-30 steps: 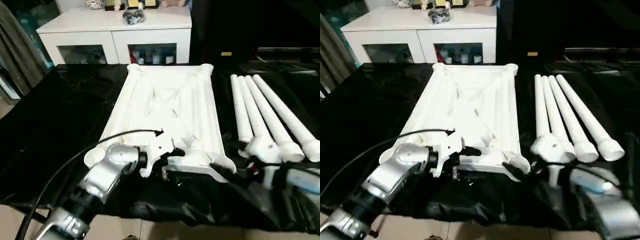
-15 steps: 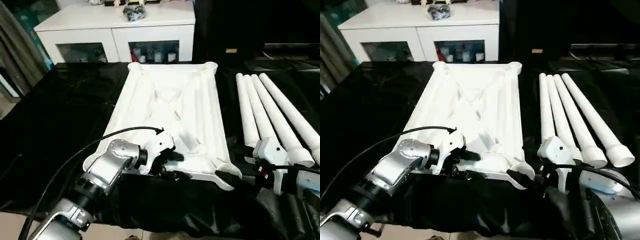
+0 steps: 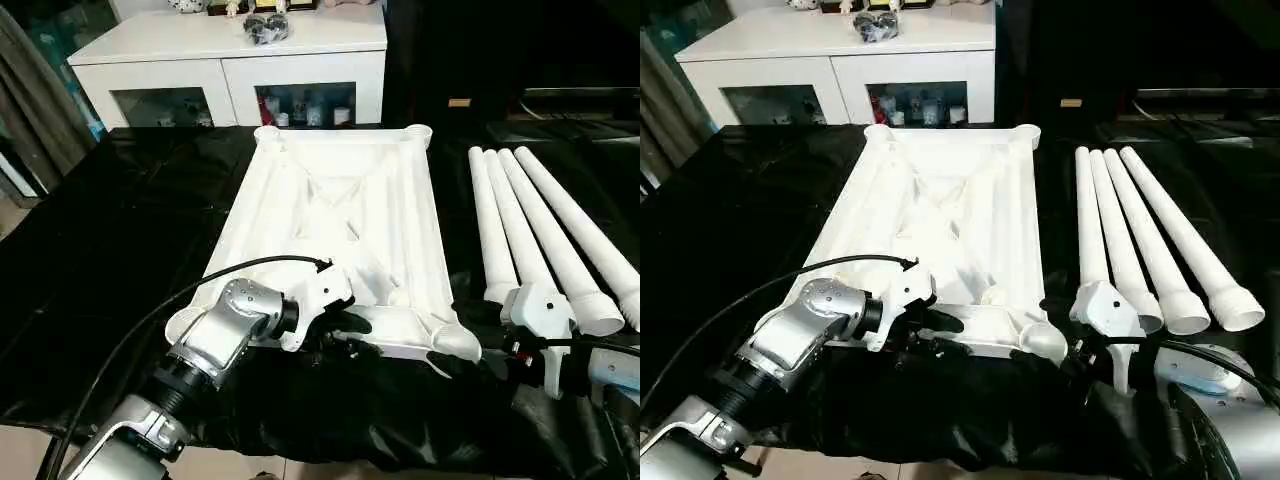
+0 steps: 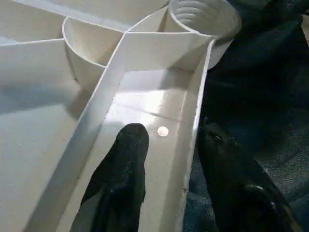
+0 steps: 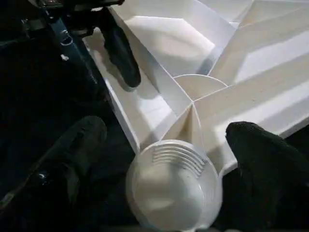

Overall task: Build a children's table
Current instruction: Move table base

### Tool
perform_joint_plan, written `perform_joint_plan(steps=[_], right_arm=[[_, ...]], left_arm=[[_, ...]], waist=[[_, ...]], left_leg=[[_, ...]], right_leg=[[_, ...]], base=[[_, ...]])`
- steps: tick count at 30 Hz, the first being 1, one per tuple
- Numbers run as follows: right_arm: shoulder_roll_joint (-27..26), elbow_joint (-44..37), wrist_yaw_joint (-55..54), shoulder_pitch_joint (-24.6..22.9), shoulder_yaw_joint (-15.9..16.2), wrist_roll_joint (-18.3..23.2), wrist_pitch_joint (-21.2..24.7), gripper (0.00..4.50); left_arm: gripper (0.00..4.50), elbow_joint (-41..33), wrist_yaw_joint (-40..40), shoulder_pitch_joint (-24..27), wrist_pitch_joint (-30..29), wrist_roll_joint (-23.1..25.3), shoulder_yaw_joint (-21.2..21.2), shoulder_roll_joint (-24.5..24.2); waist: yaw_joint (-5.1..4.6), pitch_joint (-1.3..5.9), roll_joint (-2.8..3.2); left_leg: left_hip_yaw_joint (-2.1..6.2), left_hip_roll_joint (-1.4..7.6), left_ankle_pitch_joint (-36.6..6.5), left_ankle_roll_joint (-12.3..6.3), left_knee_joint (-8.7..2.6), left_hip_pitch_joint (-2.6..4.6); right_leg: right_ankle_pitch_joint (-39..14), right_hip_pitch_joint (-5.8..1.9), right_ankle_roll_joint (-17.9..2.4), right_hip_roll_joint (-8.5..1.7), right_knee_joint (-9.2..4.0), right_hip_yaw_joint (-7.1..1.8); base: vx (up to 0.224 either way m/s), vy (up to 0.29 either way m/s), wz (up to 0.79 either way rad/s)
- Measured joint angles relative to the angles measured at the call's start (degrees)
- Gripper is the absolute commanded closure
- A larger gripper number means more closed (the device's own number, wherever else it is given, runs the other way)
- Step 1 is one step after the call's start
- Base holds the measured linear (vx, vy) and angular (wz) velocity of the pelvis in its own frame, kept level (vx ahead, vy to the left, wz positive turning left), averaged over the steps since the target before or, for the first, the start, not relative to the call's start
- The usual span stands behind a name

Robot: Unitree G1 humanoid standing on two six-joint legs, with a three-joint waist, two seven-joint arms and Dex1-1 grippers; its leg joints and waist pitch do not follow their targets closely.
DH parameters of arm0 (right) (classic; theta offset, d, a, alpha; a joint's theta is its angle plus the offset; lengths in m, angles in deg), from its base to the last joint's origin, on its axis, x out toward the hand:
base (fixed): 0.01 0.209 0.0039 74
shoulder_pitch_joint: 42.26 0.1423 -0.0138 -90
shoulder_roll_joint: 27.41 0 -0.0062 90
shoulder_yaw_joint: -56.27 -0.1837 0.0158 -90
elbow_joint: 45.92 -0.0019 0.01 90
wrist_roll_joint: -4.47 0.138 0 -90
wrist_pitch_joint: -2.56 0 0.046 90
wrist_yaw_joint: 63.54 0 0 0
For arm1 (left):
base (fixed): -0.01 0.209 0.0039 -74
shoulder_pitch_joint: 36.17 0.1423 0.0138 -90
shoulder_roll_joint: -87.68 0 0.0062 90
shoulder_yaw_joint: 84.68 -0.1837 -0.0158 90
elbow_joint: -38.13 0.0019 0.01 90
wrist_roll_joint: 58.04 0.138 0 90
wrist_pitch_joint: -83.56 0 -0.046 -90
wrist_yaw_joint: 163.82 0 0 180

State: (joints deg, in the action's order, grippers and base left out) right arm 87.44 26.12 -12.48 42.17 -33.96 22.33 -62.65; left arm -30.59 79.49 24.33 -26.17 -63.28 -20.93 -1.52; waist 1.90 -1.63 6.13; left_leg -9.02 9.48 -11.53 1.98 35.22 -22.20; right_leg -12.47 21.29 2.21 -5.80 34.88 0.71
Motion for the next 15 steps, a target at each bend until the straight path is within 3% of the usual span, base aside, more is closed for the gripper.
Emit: perform_joint_plan(steps=[15], right_arm=[[0.3,0.0,0.2,0.0,0.3,0.0,-0.1,0.0]], left_arm=[[4.13,-0.6,1.3,-0.4,2.5,2.9,-2.4,-1.2]], waist=[[-0.08,-0.16,-0.23]], left_leg=[[-0.64,0.0,0.0,0.01,-0.6,0.17]], right_leg=[[0.0,0.12,0.0,-0.36,-0.07,0.02]], base=[[0.0,0.0,0.0]])
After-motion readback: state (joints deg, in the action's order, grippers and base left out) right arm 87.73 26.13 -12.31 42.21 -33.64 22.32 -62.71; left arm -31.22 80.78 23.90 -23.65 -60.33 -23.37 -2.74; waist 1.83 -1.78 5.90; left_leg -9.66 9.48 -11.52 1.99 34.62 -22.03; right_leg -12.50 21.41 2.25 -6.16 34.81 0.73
